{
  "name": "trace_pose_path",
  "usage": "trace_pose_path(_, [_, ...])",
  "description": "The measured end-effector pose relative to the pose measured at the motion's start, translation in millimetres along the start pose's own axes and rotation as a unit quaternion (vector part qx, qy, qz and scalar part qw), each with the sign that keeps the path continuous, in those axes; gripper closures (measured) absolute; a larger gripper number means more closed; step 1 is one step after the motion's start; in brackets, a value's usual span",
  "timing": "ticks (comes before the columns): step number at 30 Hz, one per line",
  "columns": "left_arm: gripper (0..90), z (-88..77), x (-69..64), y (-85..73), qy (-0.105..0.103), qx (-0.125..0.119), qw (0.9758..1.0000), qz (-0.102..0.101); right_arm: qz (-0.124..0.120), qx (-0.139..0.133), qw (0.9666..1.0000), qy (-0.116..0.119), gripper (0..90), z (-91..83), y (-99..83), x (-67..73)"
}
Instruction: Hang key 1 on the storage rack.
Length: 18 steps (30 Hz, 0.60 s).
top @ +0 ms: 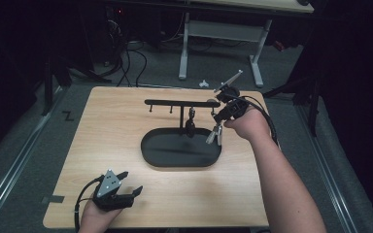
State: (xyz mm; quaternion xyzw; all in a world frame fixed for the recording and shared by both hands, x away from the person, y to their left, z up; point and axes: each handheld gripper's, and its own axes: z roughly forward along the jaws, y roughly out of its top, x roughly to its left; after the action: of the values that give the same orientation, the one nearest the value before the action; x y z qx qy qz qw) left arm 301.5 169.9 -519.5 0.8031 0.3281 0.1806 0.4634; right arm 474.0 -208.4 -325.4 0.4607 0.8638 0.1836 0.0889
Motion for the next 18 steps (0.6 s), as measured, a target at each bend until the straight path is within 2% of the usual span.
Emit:
trace_pose_path(5, [25.3, -0.3, -0.2, 0.0, 0.0, 0.002, 1.0, 0.001, 0.002, -0.007, 1.0, -0.002, 85.3, 3.6, 1.3, -3.3])
trace_pose_path(11, [25.3, -0.4, 0.1, -0.2, 0.001, 0.001, 1.0, 0.001, -0.008, -0.011, 0.9998, -0.014, 81.1, 8.7, 1.3, -5.3])
trace_pose_path(13, [25.3, -0.2, 0.1, -0.2, 0.001, 0.001, 1.0, 0.001, 0.001, -0.011, 0.9996, -0.025, 79.5, 12.3, 0.7, -6.8])
trace_pose_path(18, [25.3, -0.3, 0.6, -0.2, 0.001, 0.001, 1.0, 0.001, 0.006, -0.012, 0.9995, -0.03, 77.4, 16.7, -0.1, -8.3])
